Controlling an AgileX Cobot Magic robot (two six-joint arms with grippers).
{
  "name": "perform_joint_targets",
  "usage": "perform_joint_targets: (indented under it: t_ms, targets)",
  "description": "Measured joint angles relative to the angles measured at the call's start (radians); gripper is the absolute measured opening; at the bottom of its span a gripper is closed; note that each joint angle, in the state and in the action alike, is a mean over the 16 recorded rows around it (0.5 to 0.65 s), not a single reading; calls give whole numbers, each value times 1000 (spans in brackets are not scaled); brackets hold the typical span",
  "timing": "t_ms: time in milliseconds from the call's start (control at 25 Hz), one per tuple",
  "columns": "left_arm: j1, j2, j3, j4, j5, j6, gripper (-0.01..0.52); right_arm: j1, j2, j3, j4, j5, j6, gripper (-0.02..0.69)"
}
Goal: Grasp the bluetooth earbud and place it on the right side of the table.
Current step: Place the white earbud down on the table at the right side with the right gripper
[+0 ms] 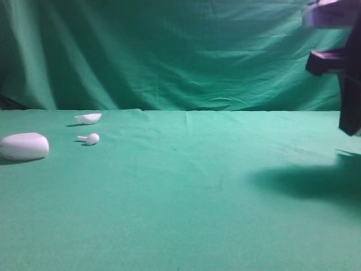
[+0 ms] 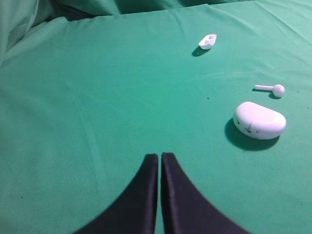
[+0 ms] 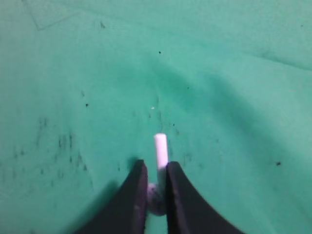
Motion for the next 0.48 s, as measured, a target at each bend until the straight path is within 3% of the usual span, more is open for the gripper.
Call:
perform_joint_targets:
  t_ms: [240, 480]
  targets:
    - [0, 0, 0, 0, 0, 0, 0, 0, 88, 3, -28, -68, 28, 102]
    - [0, 0, 0, 0, 0, 0, 0, 0, 122, -3, -47, -71, 58, 205]
